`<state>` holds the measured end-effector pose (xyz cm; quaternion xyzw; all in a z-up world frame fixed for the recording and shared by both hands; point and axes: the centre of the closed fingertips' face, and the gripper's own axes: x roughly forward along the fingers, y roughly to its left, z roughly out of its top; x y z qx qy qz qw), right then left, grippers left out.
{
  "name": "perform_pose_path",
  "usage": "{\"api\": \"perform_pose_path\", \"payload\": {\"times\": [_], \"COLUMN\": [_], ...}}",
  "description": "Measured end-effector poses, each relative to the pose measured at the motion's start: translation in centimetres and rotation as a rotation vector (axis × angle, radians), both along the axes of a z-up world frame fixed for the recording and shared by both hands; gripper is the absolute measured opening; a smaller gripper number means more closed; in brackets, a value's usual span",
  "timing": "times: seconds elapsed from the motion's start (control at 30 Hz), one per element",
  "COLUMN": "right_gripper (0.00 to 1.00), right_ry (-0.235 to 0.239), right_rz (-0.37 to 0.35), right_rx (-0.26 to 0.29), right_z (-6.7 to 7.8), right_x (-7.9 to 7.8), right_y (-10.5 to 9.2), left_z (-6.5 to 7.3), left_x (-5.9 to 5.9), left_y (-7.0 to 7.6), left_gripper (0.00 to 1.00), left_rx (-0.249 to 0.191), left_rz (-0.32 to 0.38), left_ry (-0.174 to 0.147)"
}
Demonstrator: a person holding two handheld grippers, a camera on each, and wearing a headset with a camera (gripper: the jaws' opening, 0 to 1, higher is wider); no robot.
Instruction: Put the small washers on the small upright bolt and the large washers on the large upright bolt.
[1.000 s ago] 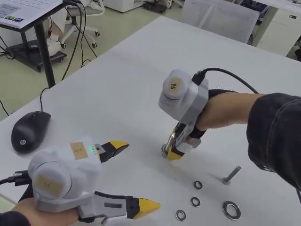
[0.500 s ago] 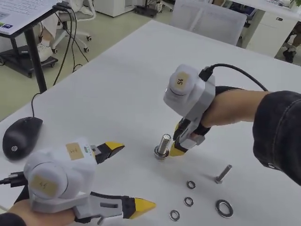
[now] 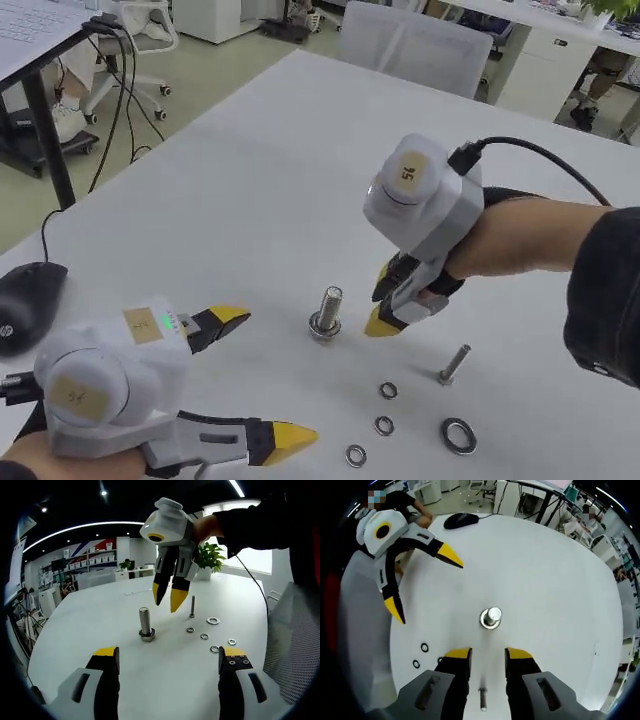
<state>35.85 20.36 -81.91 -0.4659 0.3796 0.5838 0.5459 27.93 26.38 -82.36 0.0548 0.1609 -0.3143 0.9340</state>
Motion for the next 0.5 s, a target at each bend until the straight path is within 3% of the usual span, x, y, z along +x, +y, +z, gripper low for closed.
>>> {"api": "perform_pose_path", "payload": {"times": [0.5], "right_gripper": [0.28], "right_ry": [-0.013], "right_rz": [-0.030], "right_rx": [0.032], "right_z": [1.2], "right_x": [-1.8], "right_y": [-3.4], "left_z": [0.4], "left_x": [0.3], "left_y": [-0.2], "left_gripper": [0.80], "left_rx": [-0.001], "left_rz": [-0.001], "left_ry": [-0.001]}}
